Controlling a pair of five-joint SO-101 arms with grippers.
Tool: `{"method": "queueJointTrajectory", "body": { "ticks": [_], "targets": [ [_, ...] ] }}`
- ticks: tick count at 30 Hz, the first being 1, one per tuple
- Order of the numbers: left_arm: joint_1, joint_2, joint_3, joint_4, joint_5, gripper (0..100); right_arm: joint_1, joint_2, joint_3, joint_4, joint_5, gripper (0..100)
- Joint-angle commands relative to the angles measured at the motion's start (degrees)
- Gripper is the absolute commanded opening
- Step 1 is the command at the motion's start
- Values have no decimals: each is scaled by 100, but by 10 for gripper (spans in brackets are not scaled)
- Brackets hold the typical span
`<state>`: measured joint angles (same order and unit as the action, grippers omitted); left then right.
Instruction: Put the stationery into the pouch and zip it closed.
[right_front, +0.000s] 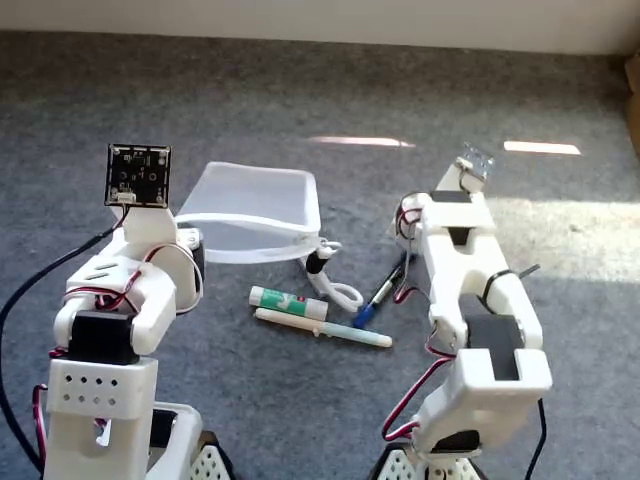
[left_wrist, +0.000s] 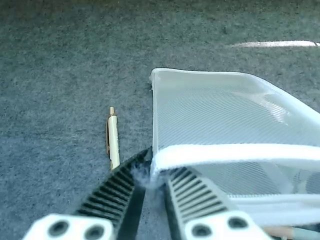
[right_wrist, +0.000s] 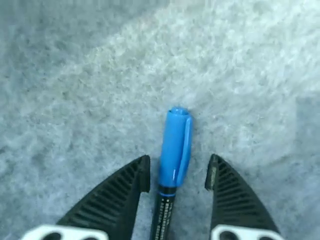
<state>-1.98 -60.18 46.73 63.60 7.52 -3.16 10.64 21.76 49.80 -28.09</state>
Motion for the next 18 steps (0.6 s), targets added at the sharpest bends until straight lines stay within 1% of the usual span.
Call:
{"method": "queueJointTrajectory", "body": {
  "ticks": [1, 3, 5, 11, 14, 18],
  "targets": [
    [-22, 13, -22, 0, 18, 7, -127, 48, -312, 145, -70, 177],
    [-22, 13, -13, -18, 18, 7, -127, 145, -312, 145, -404, 177],
    [-22, 13, -22, -18, 18, 7, -127, 224, -312, 154, -519, 169],
    [-22, 13, -22, -9, 18, 7, 4, 215, -312, 145, -501, 5],
    [-31, 13, -13, 9, 18, 7, 84, -31, -286, 163, -501, 5],
    [-31, 13, -40, 18, 18, 7, 66, -919, -251, 453, -448, 5]
  ]
}}
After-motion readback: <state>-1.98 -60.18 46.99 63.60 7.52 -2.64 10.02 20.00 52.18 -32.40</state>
